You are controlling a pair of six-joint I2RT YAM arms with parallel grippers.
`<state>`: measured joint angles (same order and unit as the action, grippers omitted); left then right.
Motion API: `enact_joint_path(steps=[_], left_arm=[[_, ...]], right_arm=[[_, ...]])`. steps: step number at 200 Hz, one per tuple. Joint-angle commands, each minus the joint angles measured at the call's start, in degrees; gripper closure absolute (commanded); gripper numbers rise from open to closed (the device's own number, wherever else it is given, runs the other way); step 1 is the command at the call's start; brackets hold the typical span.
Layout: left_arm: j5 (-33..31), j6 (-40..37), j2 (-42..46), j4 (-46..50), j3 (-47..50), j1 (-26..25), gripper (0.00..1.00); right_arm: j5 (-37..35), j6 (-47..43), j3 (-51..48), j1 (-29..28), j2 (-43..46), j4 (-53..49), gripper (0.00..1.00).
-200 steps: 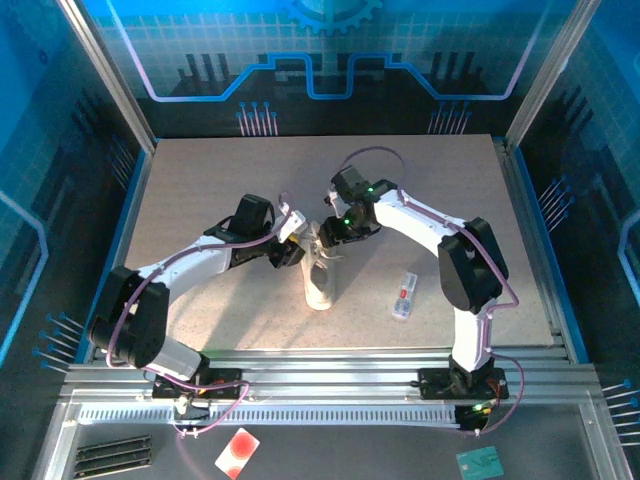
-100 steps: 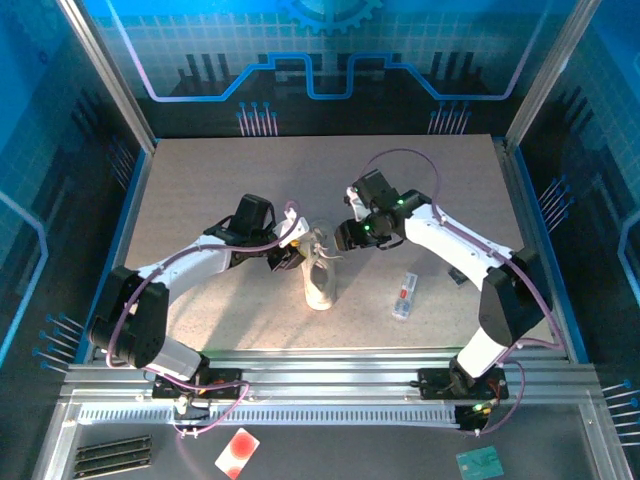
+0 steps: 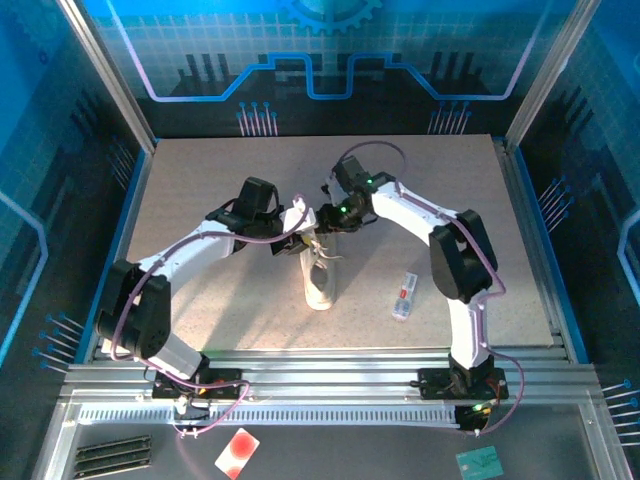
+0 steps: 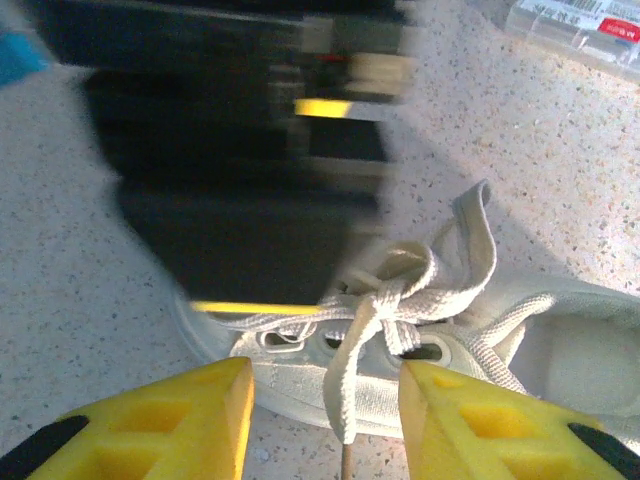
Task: Tie the shoes
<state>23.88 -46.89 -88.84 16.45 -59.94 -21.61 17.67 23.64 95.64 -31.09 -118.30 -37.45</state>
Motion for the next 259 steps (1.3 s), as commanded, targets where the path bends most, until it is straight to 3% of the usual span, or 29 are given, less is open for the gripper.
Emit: enact_joint_path(steps=[1, 37, 64, 89, 109, 132, 150, 165, 176, 182, 228, 259], left_arm=[[0.5, -0.7, 0.3, 0.5, 1.2, -0.2, 0.58], [-4.0, 3.0, 11.1, -4.6, 10.2, -0.2, 0.58], [-6.4, 5.4, 19.7, -5.8, 16.6, 0.0, 0.57], [-4.9, 5.3, 22.3, -8.5, 19.9, 0.6, 0.55], [-3.9, 7.2, 19.3, -8.5, 16.6, 1.4, 0.55], [-3.0, 17.3, 12.8, -3.1, 6.2, 2.8, 0.55], [-2.3, 23.2, 8.8, 0.3, 1.0, 3.2, 0.56], [-3.7, 28.9, 8.1, -2.4, 2.1, 3.2, 0.57], [-5.2, 34.6, 8.2, -4.7, 4.0, 3.2, 0.57], [-5.7, 37.7, 8.2, -5.3, 4.8, 3.2, 0.57], [-9.1, 62.2, 9.0, -7.2, 12.3, 3.1, 0.57], [-14.3, 66.3, 11.0, -3.0, 17.0, 3.1, 0.57]], right_arm=[[7.9, -0.1, 6.9, -0.6, -3.3, -2.1, 0.62], [14.0, -1.0, 14.3, -2.9, -7.5, -6.9, 0.69], [17.3, -1.1, 15.0, -5.3, -6.2, -6.5, 0.67], [12.2, -0.9, 12.5, -4.9, -0.6, -4.8, 0.59], [5.9, -1.0, 9.6, -2.2, 3.7, -5.2, 0.57], [2.3, -1.2, 5.5, 2.7, 5.5, -6.0, 0.81], [0.5, -2.3, 4.4, 4.9, 3.9, -8.3, 0.85], [1.0, -2.8, 4.4, 4.9, 2.1, -10.0, 0.79], [2.7, -2.6, 4.5, 4.2, 0.9, -10.0, 0.61], [3.3, -2.6, 4.6, 3.6, 0.2, -10.0, 0.57], [7.2, -2.6, 8.2, -1.9, -5.4, -11.4, 0.55], [8.2, -3.7, 9.5, -5.2, -5.2, -11.7, 0.54]])
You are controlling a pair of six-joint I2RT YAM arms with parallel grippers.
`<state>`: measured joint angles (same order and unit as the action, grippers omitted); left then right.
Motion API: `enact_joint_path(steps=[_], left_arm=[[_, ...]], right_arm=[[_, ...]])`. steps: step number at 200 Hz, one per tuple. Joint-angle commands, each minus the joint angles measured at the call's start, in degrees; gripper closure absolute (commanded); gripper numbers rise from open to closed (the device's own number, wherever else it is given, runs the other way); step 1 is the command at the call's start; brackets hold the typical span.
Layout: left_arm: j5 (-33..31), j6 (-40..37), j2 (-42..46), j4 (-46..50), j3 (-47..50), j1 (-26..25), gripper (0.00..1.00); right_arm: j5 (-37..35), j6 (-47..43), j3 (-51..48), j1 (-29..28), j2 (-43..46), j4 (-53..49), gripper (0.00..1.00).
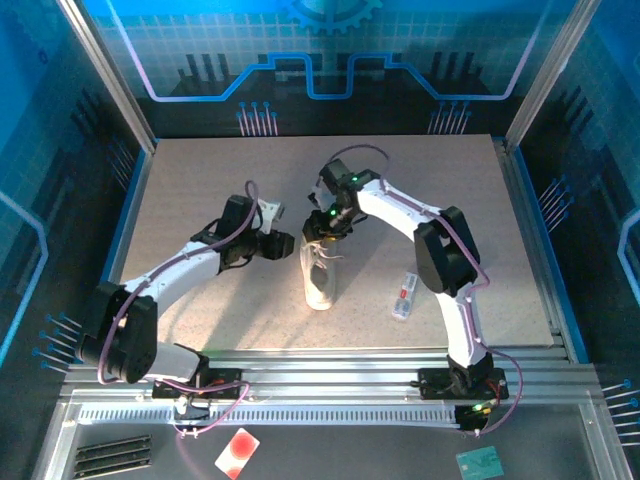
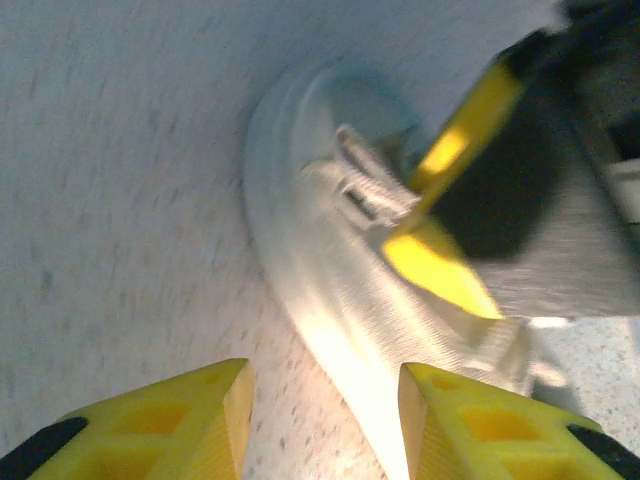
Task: Tie the shoes
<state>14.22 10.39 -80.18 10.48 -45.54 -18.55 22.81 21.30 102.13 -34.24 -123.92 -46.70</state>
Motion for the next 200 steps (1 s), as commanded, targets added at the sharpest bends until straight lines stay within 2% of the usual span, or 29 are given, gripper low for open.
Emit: enact_joint_path(steps=[1, 55, 96, 123, 146, 168, 185, 200], left_arm=[[-4.7, 9.0, 2.5, 3.1, 2.7, 0.1, 0.57], [-6.3, 9.7, 6.7, 3.3, 5.1, 0.5, 0.56], [-4.8, 13.3, 6.7, 1.7, 7.2, 1.2, 0.56], [-4.0, 13.8, 8.3, 0.4, 8.6, 1.4, 0.56], [0.5, 9.8, 9.3, -3.0, 9.2, 1.3, 0.56], [4.8, 4.9, 9.6, -5.5, 8.5, 0.8, 0.56], [4.1, -0.1, 9.5, -4.5, 6.9, -1.0, 0.57], [3.6, -4.9, 8.8, -3.4, 5.9, -3.0, 0.57]], right_arm=[[3.0, -1.3, 3.0, -2.1, 0.5, -2.4, 0.54], [2.0, -3.1, 3.8, -7.7, 2.7, -2.8, 0.53], [4.2, -4.1, 0.9, -8.1, 4.9, -2.4, 0.52], [4.3, -5.6, -0.6, -7.2, 9.5, -1.8, 0.51], [1.7, -5.3, -0.1, -4.6, 12.7, -2.7, 0.50], [-6.2, -5.7, 3.6, -2.1, 12.9, -8.9, 0.49], [-9.1, -6.1, 3.0, -0.6, 13.0, -10.5, 0.49], [-8.2, -5.0, 0.4, 0.7, 13.3, -9.3, 0.49]])
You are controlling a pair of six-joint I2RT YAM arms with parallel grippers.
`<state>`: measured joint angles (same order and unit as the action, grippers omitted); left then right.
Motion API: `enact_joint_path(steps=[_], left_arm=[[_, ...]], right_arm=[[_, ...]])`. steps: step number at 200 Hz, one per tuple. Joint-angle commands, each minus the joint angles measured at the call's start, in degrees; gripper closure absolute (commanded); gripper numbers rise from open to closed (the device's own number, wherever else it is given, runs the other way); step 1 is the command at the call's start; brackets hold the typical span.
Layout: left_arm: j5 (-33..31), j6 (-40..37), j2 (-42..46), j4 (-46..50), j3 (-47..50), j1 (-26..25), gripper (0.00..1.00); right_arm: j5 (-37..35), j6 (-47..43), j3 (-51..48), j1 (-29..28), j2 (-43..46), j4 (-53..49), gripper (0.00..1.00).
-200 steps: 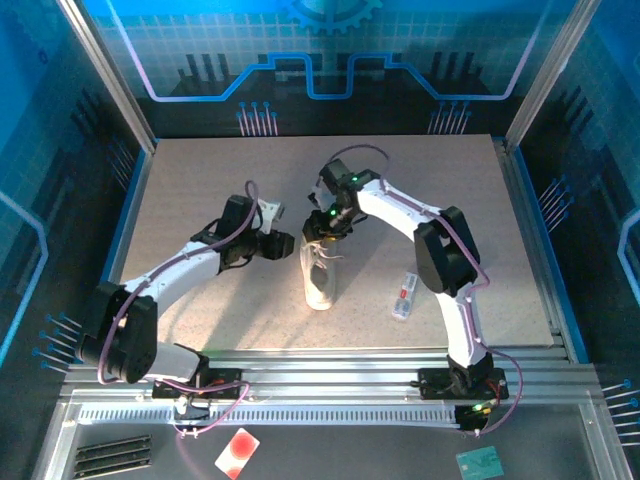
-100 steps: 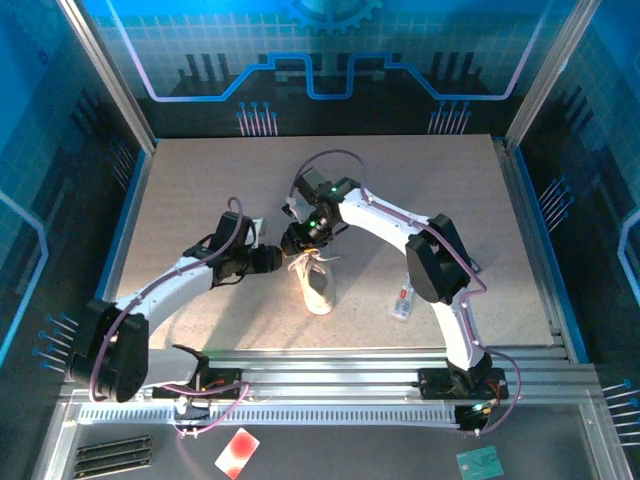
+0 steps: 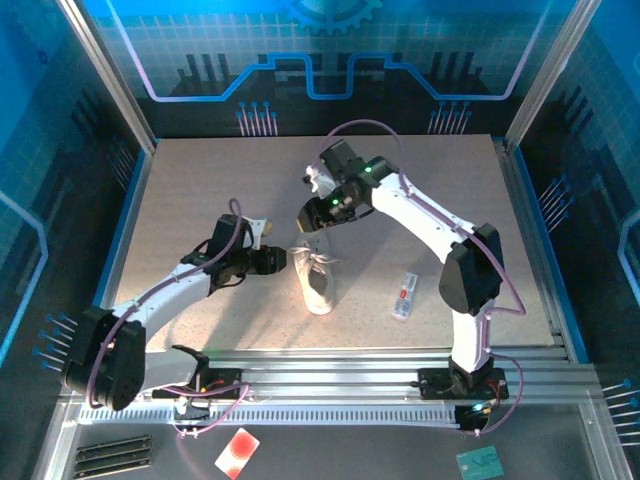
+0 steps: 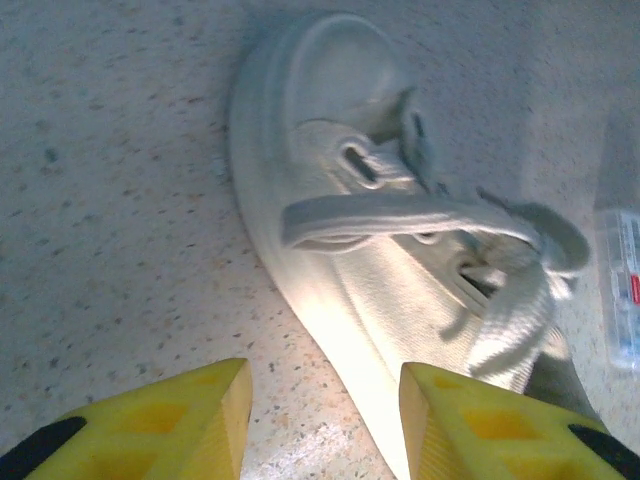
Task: Tie the shoes
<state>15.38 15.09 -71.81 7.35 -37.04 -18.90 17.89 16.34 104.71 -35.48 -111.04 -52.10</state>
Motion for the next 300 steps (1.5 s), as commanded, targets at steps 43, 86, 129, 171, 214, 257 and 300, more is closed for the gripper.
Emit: enact_joint_path(steps=[43, 86, 129, 171, 214, 257, 300], left_arm=[[1.9, -15.4, -4.6, 2.2, -6.1, -6.6, 0.57], [0.4, -16.6, -9.5, 1.6, -8.2, -8.5, 0.57], [-1.6, -15.2, -11.3, 1.9, -8.6, -8.6, 0.63], [-3.0, -13.6, -8.7, 3.4, -6.9, -8.5, 0.83], [-2.3, -12.9, -5.8, 5.1, -5.2, -8.7, 0.94], [-1.6, -10.5, -3.8, 5.1, -2.9, -9.2, 0.99], [-1.6, -8.6, -4.1, 4.6, -2.5, -9.8, 1.00]], right_arm=[[-0.6, 2.6, -6.1, 1.4, -1.1, 0.4, 0.49], [-4.2, 1.3, -10.5, 0.8, -1.5, 0.8, 0.49], [-6.7, 1.2, -17.7, 3.1, -0.1, 3.6, 0.49], [-10.7, 0.6, -20.5, 4.3, 4.1, 4.0, 0.48], [-5.4, 4.3, -33.9, 7.6, 15.3, 19.1, 0.47], [7.7, 11.3, -47.6, 9.7, 21.6, 37.8, 0.47], [16.1, 11.8, -50.8, 9.2, 18.1, 45.3, 0.47]])
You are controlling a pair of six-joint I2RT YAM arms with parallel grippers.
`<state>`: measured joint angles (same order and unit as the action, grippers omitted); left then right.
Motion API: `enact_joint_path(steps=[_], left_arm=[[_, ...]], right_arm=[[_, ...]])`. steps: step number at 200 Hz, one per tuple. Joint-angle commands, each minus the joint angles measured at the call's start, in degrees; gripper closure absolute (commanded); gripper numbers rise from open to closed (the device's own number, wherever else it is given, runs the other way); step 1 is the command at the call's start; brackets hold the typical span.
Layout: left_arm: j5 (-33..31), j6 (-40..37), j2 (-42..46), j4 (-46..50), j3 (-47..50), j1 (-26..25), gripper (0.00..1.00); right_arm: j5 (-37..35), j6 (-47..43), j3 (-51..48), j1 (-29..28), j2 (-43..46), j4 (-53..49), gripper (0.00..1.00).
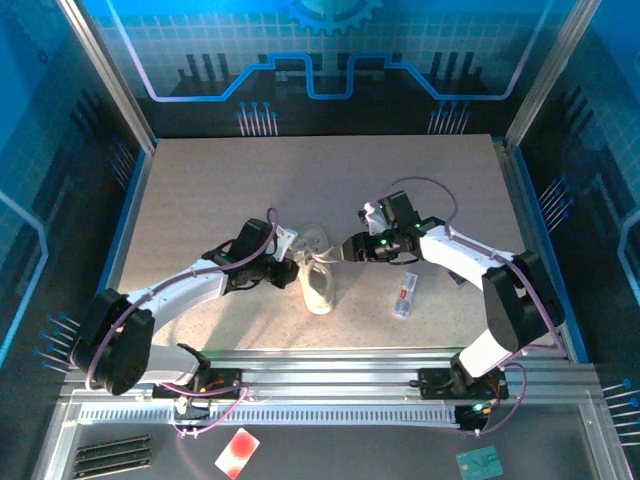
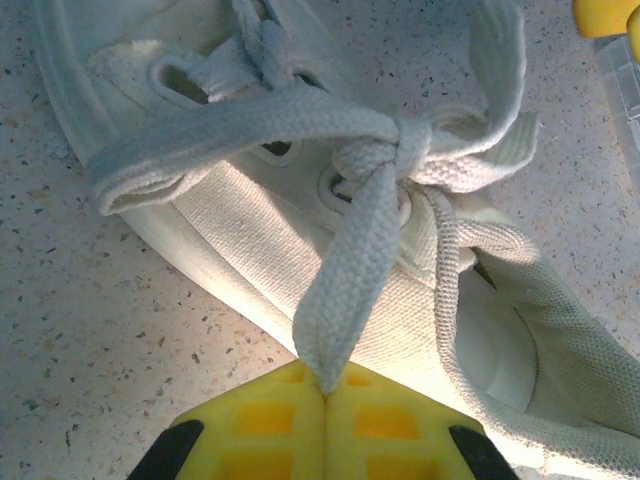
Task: Tie the shoes
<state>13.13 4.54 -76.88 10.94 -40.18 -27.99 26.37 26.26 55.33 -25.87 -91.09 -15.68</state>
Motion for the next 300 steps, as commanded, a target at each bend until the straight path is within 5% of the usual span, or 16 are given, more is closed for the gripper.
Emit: enact_joint_path(steps=[1, 146, 178, 205, 250, 300], left_arm=[[0.7, 2.0, 0.9, 1.0, 0.6, -0.7, 1.00], [-0.7, 8.0, 0.7, 1.3, 3.2, -2.4, 1.00], [-0.7, 5.5, 3.8, 2.3, 2.1, -1.8, 0.66], [2.6, -1.6, 10.9, 3.2, 1.1, 0.2, 0.54], [2.8, -28.0, 20.5, 6.0, 0.6, 5.7, 0.44], [6.0, -45.8, 6.9, 0.7, -1.3, 8.4, 0.36]], right_arm=[[7.7, 2.0, -1.5, -0.5, -1.8, 9.0, 0.47], [13.0, 6.0, -2.0, -1.3, -8.9, 15.8, 0.47], [13.4, 7.5, -1.9, -1.2, -9.5, 17.6, 0.48], [13.9, 8.0, -1.5, -1.1, -9.2, 17.9, 0.54], [13.4, 8.2, -1.5, -0.7, -8.4, 18.1, 0.70], [11.5, 8.7, -2.1, -0.2, -7.9, 18.9, 0.91]])
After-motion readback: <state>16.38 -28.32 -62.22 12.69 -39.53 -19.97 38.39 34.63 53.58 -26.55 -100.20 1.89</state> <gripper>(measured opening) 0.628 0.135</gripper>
